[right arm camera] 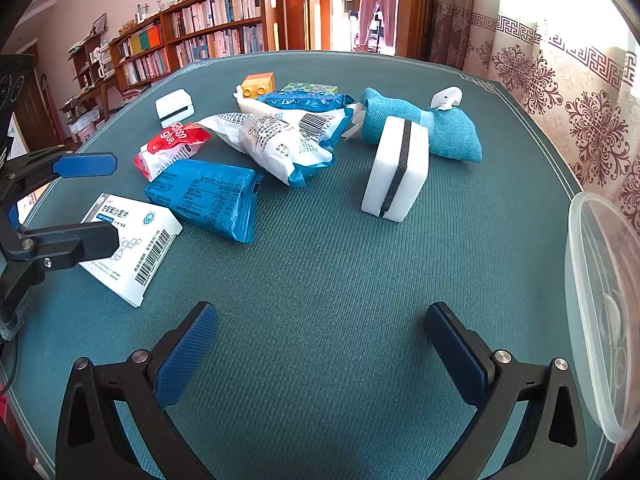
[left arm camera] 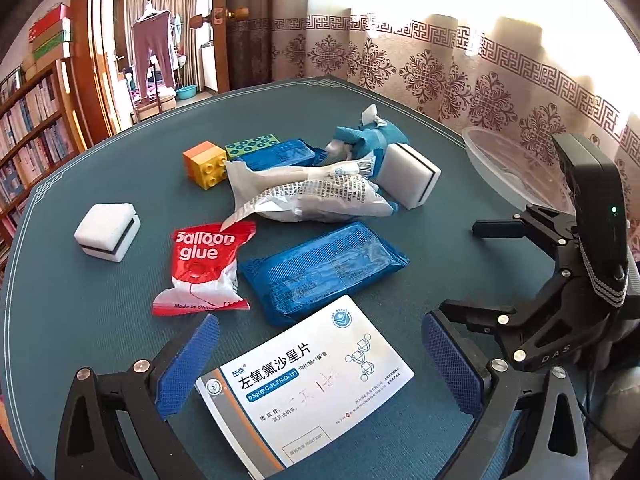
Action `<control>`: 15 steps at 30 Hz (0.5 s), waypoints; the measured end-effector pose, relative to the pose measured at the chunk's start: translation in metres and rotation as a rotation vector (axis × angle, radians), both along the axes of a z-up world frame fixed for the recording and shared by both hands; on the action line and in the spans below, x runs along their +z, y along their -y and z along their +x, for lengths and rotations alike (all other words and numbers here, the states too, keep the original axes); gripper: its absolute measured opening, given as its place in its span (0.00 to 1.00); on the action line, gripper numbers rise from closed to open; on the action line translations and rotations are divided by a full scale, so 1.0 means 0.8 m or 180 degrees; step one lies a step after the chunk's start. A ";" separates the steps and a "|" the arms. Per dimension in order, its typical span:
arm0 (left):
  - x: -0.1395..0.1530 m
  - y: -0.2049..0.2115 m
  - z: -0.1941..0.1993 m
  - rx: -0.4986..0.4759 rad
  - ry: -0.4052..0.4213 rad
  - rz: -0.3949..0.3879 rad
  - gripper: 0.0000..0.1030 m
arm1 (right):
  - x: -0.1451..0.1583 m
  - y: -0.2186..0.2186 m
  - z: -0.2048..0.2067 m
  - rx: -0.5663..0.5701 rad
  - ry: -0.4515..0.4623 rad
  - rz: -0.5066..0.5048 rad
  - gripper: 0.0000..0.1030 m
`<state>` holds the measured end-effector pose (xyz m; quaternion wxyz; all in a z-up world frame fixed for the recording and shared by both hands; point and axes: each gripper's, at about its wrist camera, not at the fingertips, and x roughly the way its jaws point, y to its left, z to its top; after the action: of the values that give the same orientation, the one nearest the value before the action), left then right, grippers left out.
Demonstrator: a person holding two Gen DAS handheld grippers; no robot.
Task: Organize objects
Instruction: 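Move the left gripper toward the white medicine box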
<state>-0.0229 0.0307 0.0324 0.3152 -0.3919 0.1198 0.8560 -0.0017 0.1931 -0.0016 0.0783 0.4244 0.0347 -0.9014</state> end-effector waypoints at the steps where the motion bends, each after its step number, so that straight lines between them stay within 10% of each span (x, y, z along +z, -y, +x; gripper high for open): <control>1: -0.002 0.000 0.002 -0.0034 0.0019 -0.0016 1.00 | 0.000 0.000 0.000 0.0000 -0.0001 -0.0005 1.00; 15: -0.014 0.005 0.066 -0.0159 -0.0253 -0.0455 1.00 | 0.001 -0.002 -0.001 -0.0004 -0.0003 -0.0015 1.00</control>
<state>0.0301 0.0266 0.0210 0.3027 -0.3761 0.2028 0.8519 -0.0027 0.1947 -0.0007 0.0787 0.4239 0.0324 -0.9017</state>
